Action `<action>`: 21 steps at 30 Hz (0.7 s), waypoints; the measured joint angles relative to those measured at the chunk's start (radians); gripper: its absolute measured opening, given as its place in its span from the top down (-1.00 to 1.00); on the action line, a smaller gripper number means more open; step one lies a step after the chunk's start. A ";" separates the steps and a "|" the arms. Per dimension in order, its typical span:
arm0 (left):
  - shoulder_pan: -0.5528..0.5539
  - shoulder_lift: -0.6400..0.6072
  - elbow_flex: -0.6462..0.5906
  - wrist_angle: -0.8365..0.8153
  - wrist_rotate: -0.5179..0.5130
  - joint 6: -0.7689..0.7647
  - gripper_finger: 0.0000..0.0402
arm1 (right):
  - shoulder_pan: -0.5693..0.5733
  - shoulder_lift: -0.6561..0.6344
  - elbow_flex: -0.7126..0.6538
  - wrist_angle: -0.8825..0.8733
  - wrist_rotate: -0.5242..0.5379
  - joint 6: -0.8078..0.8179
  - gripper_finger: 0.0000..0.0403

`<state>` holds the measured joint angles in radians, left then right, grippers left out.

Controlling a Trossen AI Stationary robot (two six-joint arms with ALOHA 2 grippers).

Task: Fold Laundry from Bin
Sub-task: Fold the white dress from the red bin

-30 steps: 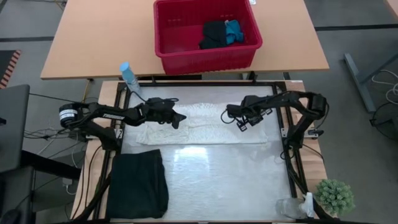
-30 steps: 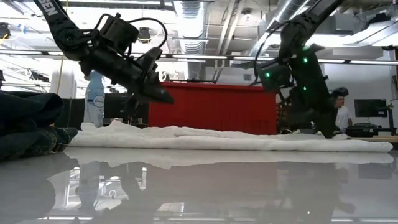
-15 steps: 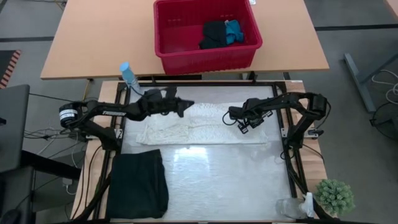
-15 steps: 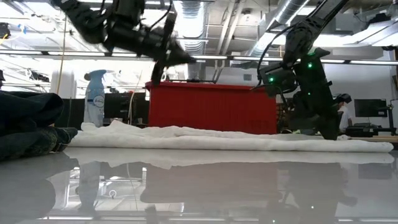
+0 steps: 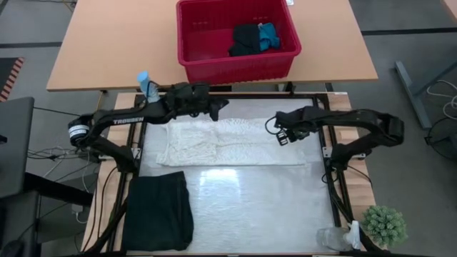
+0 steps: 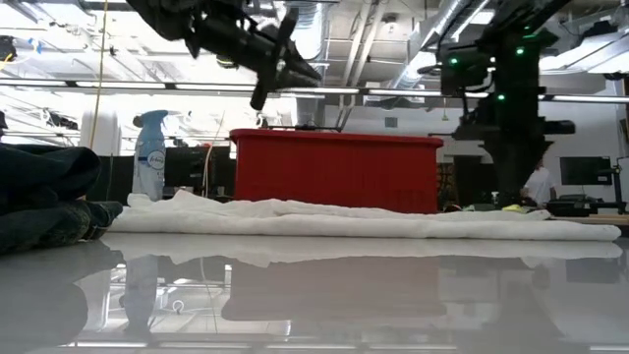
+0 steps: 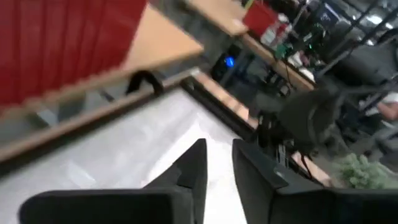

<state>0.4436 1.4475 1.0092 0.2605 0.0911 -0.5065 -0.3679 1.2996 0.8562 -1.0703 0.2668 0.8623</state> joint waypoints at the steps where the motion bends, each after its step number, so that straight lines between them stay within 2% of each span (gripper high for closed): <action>1: 0.008 0.012 0.001 0.001 0.029 -0.015 0.66 | -0.002 -0.020 -0.014 0.006 -0.001 0.019 0.30; 6: 0.014 0.103 -0.001 0.062 0.189 -0.083 0.48 | -0.001 -0.081 -0.088 0.019 -0.066 0.084 -0.18; 11: 0.005 0.163 -0.001 0.161 0.232 -0.165 0.35 | -0.038 -0.096 -0.124 0.083 -0.046 0.128 -0.55; 15: 0.005 0.168 -0.001 0.160 0.240 -0.171 0.29 | -0.114 -0.095 -0.155 0.164 -0.067 0.118 -0.68; 17: 0.005 0.169 -0.001 0.157 0.243 -0.170 0.28 | -0.153 -0.095 -0.176 0.201 -0.107 0.093 -0.70; 21: 0.005 0.169 -0.001 0.158 0.242 -0.168 0.28 | -0.208 -0.079 -0.195 0.219 -0.111 0.051 -0.69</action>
<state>0.4488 1.6165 1.0084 0.4183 0.3328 -0.6746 -0.5759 1.2203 0.6610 -0.8516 0.1557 0.9131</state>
